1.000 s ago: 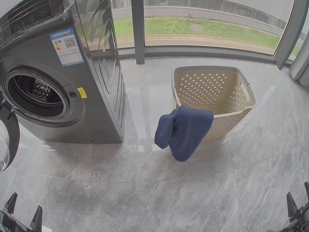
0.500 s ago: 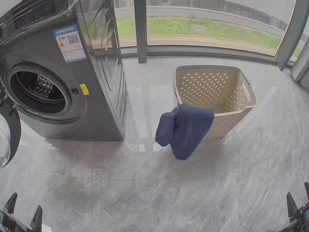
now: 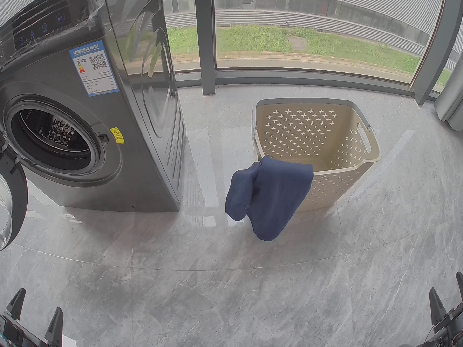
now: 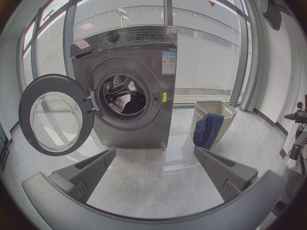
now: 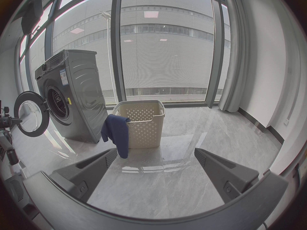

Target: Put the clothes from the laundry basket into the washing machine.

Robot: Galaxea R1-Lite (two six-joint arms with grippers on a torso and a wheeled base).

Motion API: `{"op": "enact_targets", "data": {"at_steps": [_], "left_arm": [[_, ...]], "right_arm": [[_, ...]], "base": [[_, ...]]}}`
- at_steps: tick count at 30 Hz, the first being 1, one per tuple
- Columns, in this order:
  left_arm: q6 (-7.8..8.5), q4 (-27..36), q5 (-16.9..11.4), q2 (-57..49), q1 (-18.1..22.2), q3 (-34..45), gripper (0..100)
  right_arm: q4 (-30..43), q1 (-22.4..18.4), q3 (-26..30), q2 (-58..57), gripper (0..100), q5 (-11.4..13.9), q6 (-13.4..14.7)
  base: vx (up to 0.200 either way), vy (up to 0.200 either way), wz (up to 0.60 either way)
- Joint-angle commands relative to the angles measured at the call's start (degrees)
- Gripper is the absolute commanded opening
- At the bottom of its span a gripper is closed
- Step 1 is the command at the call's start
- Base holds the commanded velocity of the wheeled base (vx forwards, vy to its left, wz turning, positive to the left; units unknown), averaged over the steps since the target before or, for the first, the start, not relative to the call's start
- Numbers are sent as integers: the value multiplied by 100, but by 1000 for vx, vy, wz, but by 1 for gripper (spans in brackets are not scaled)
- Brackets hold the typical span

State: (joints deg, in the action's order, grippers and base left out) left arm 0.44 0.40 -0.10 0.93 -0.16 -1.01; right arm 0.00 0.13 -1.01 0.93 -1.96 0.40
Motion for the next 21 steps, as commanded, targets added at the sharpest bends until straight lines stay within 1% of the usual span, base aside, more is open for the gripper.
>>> {"op": "enact_targets", "data": {"at_steps": [1, 9, 18, 21], "left_arm": [[0, 4, 1, -49, -2, 92, 100], [0, 4, 1, -49, -11, 92, 100], [0, -5, 1, -57, -2, 92, 100], [0, -5, 1, -57, -2, 92, 100]], "right_arm": [[0, 4, 92, -93, 100, -6, 4], [0, 4, 92, -93, 100, -6, 4], [0, 4, 92, -93, 100, -6, 4], [0, 4, 92, -93, 100, -6, 4]], "base": [[200, 0, 0], [200, 0, 0], [0, 0, 0], [0, -200, 0]]}}
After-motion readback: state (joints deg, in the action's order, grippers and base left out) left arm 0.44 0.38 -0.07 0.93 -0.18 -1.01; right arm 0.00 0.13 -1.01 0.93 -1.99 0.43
